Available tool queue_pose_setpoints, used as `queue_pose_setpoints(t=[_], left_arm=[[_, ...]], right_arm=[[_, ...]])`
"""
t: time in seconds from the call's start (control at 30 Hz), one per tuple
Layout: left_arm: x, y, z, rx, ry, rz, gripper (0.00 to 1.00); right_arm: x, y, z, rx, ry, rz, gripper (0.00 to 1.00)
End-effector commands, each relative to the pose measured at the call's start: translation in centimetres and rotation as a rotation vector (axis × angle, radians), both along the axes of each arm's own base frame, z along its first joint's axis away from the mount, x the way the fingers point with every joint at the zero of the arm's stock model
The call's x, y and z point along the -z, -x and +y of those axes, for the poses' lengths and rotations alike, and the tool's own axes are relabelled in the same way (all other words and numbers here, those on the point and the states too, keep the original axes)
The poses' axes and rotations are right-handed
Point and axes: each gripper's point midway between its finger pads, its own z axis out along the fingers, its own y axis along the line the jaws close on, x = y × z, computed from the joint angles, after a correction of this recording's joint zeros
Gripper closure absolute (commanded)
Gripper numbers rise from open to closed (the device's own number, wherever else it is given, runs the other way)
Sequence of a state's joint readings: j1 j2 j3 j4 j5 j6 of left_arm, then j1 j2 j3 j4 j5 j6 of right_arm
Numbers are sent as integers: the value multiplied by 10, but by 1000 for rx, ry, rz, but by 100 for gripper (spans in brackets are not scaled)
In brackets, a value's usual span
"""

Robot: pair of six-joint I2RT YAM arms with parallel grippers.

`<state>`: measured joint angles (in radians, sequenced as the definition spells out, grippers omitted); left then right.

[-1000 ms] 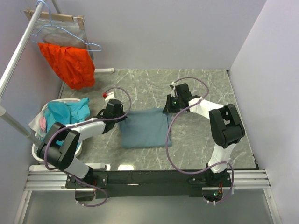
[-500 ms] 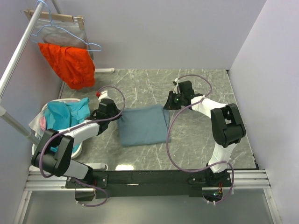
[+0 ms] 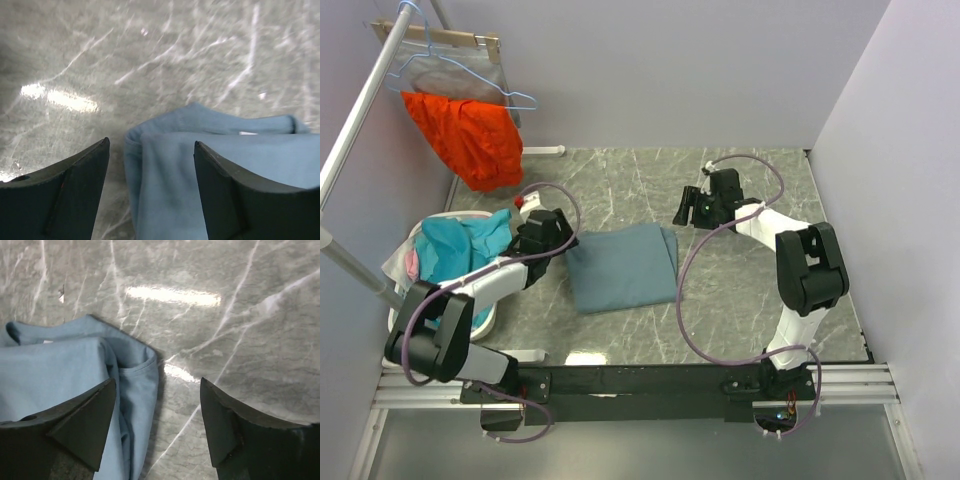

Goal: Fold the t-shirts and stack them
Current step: Smooth out wrinkles on the folded tshirt

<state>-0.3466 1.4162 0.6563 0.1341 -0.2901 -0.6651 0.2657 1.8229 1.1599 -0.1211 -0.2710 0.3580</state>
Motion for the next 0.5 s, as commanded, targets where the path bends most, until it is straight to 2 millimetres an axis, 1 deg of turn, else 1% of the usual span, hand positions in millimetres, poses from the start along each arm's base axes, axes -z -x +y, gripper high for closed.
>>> queue_pose_setpoints(t=[0.0, 0.03, 0.1, 0.13, 0.2, 0.23, 0.3, 0.33, 0.43, 0.47], left_arm=[[-28, -1, -2, 16, 19, -69, 26], [-24, 3, -7, 38, 42, -63, 26], [-22, 7, -11, 55, 67, -63, 26], [-17, 11, -16, 77, 92, -58, 26], [-11, 15, -18, 84, 110, -47, 25], [-4, 19, -18, 80, 117, -35, 25], [-1, 20, -20, 87, 137, -40, 25], [4, 23, -21, 89, 143, -34, 25], [12, 26, -26, 102, 169, -19, 25], [12, 25, -28, 109, 182, -27, 25]], right_arm=[[-26, 5, 16, -96, -52, -37, 25], [-20, 7, 17, -108, -56, -18, 24], [-16, 12, 23, -141, -81, 1, 24], [-10, 14, 28, -166, -102, 21, 24], [-4, 18, 35, -196, -133, 43, 24], [-1, 20, 40, -216, -156, 51, 23], [4, 22, 45, -240, -178, 63, 23], [11, 24, 47, -242, -182, 88, 23], [22, 29, 52, -264, -187, 123, 23], [23, 32, 57, -281, -191, 127, 23]])
